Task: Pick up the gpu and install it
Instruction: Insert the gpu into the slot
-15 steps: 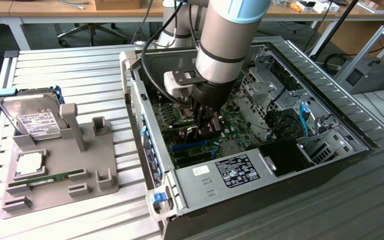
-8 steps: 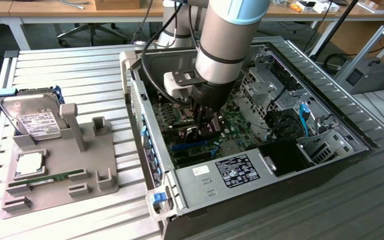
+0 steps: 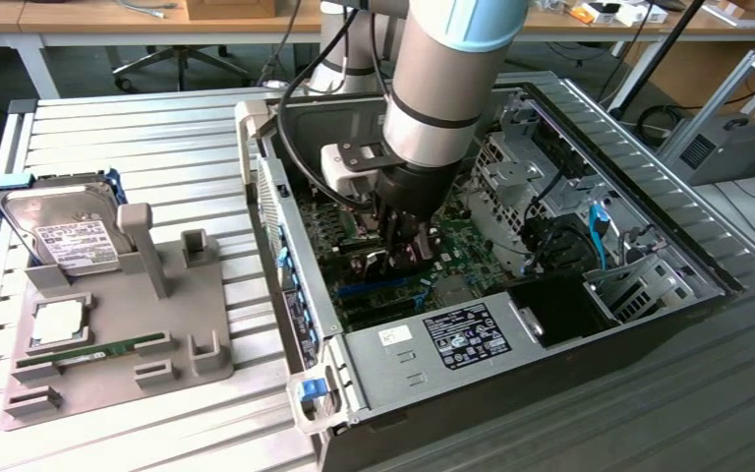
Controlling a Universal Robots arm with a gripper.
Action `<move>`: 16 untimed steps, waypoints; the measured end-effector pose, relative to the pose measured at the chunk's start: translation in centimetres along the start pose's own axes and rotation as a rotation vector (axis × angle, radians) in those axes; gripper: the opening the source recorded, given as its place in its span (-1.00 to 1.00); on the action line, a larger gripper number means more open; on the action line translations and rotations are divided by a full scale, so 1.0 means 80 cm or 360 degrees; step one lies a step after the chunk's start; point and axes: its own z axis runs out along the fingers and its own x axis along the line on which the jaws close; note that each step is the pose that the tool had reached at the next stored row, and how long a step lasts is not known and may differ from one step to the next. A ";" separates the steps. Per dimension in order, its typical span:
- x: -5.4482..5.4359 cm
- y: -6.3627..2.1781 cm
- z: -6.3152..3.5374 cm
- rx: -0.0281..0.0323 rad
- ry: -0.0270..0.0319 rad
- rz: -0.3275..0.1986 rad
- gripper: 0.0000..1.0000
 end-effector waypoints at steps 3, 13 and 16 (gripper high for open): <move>0.000 0.000 0.002 -0.00001 0.00002 0.0000 -0.47; 0.000 0.001 0.004 0.00000 0.00000 0.0000 -0.47; 0.000 0.001 0.006 0.00000 0.00002 0.0000 -0.47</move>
